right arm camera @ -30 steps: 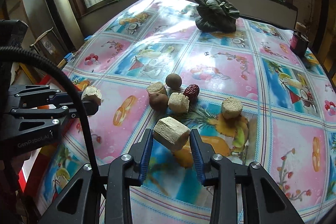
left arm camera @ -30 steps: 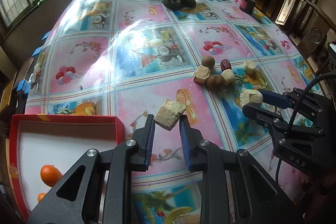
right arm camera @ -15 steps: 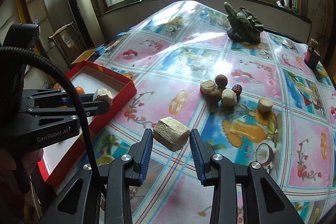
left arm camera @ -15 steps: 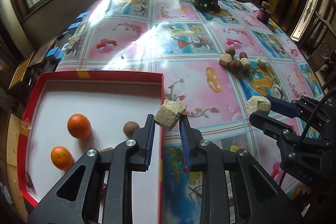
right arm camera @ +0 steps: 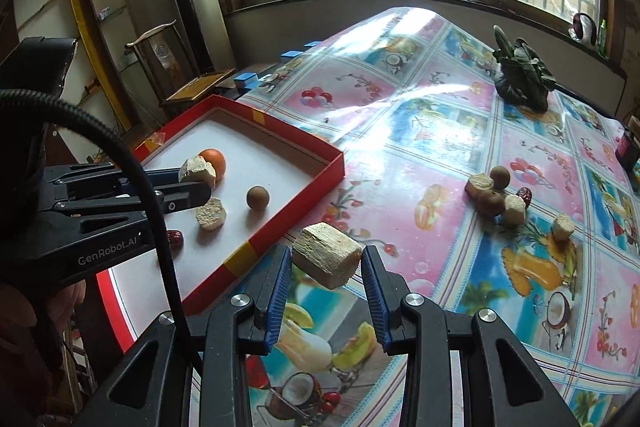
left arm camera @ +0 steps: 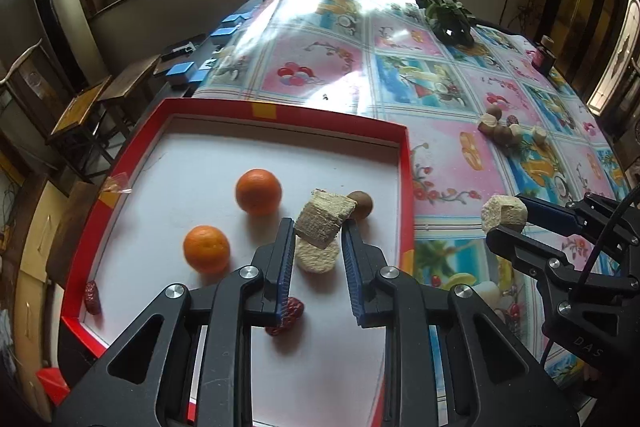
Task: Organize fruits
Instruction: 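Carry both blocks over the red tray and open both grippers to drop them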
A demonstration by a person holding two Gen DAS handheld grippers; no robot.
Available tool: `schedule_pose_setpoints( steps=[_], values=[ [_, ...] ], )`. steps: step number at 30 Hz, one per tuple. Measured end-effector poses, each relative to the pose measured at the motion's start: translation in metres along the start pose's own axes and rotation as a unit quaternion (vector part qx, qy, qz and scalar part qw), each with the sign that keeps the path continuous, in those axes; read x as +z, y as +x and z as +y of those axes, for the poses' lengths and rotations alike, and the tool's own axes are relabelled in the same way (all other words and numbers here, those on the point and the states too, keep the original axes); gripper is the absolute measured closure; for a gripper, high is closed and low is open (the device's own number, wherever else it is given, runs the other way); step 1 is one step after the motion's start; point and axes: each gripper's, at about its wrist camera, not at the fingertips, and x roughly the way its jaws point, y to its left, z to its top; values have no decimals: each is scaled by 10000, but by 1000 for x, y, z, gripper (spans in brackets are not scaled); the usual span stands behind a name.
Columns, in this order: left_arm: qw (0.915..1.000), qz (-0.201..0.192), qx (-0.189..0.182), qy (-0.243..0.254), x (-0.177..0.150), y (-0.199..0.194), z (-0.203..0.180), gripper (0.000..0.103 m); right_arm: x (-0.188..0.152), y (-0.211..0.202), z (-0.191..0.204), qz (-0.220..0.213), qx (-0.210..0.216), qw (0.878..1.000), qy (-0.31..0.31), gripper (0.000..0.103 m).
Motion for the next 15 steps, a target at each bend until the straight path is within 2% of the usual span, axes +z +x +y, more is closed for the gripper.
schedule_pose_setpoints(
  steps=[15],
  values=[
    [9971, -97, 486, -570, -14, -8, 67, 80, 17, 25, 58, 172, 357, 9976, -563, 68]
  ],
)
